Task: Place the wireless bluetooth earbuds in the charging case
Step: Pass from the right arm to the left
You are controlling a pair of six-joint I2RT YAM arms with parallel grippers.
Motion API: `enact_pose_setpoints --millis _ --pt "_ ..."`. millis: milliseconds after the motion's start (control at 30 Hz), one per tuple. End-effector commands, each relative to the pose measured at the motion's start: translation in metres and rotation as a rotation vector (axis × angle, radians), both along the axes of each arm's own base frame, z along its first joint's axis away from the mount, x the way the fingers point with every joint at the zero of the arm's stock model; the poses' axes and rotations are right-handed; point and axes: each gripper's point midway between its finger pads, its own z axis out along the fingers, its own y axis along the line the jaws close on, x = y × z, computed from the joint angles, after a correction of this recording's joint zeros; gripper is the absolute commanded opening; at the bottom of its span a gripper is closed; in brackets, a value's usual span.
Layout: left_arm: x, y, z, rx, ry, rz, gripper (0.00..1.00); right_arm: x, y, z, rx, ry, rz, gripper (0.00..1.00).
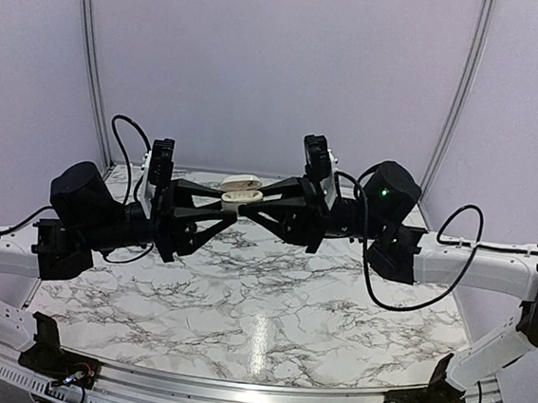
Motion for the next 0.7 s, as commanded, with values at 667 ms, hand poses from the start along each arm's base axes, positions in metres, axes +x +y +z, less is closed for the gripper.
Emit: enact_pose_setpoints --millis 667 --pt "0.0026 -0.0035 0.0152 -0.078 -0.003 0.006 0.35 -0.0028 -0.001 0.0097 0.049 0.005 -0.002 0.0"
